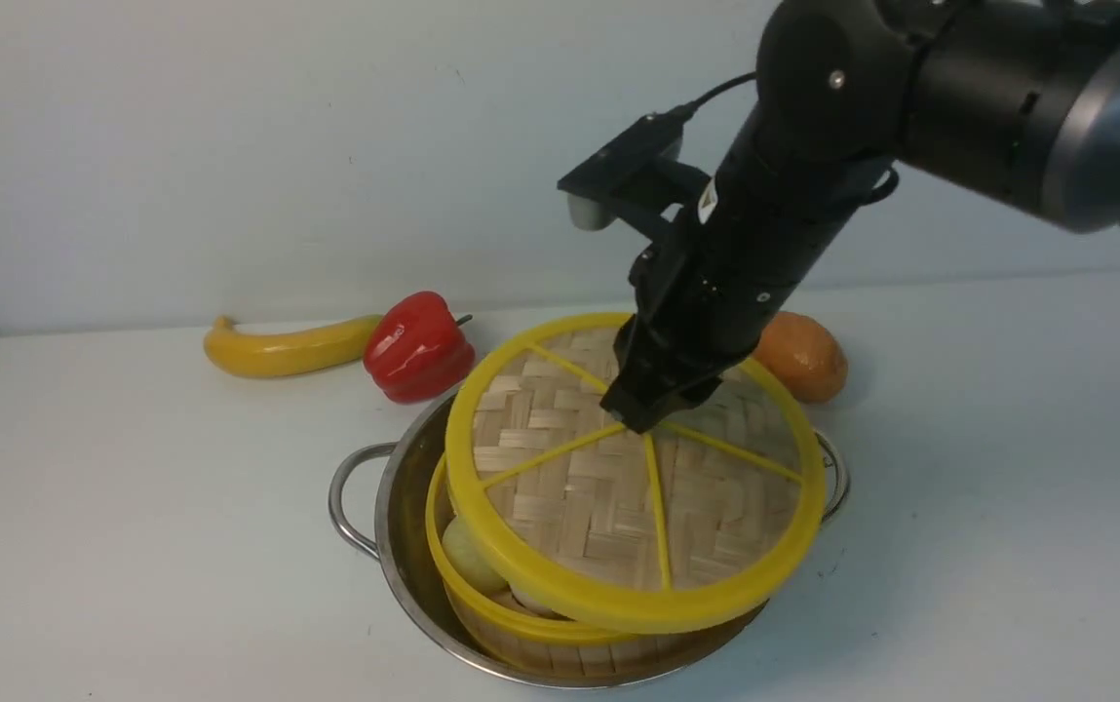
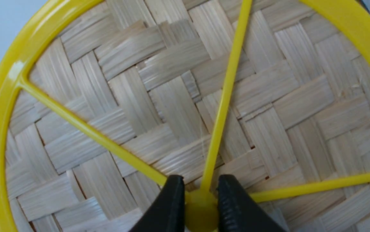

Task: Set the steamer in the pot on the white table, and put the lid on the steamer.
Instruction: 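Place the bamboo steamer lid onto the steamer basket in the pot with the right gripper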

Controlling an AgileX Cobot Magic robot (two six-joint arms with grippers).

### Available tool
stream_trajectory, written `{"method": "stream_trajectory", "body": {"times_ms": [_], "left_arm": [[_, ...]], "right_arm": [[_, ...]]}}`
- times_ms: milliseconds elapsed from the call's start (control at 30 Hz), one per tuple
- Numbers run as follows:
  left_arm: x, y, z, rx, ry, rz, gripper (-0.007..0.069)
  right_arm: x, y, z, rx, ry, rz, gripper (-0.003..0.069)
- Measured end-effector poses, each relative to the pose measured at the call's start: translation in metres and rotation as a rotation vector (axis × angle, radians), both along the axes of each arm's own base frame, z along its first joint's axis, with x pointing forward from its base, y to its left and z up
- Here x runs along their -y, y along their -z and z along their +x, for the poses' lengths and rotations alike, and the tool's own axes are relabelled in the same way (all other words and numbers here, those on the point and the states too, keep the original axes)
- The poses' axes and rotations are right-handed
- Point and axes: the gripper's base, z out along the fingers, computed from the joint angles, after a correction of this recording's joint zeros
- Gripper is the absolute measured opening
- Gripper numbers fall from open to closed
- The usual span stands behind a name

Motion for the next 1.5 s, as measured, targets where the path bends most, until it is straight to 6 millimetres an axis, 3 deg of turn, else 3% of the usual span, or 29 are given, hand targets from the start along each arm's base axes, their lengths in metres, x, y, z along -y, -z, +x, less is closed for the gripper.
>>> {"method": "stream_trajectory", "body": {"times_ms": [867,1500], "left_arm": [[0.000,0.000,0.000,0.000,0.000,0.000,0.0248],[0.000,0.000,0.000,0.000,0.000,0.000,0.0248]], "right_arm": [[-0.016,0.030,0.020,0.022,0.027,0.018,0.0111],[-0.027,0.043,0.020,0.014,-0.012,0.029,0.0111]]}}
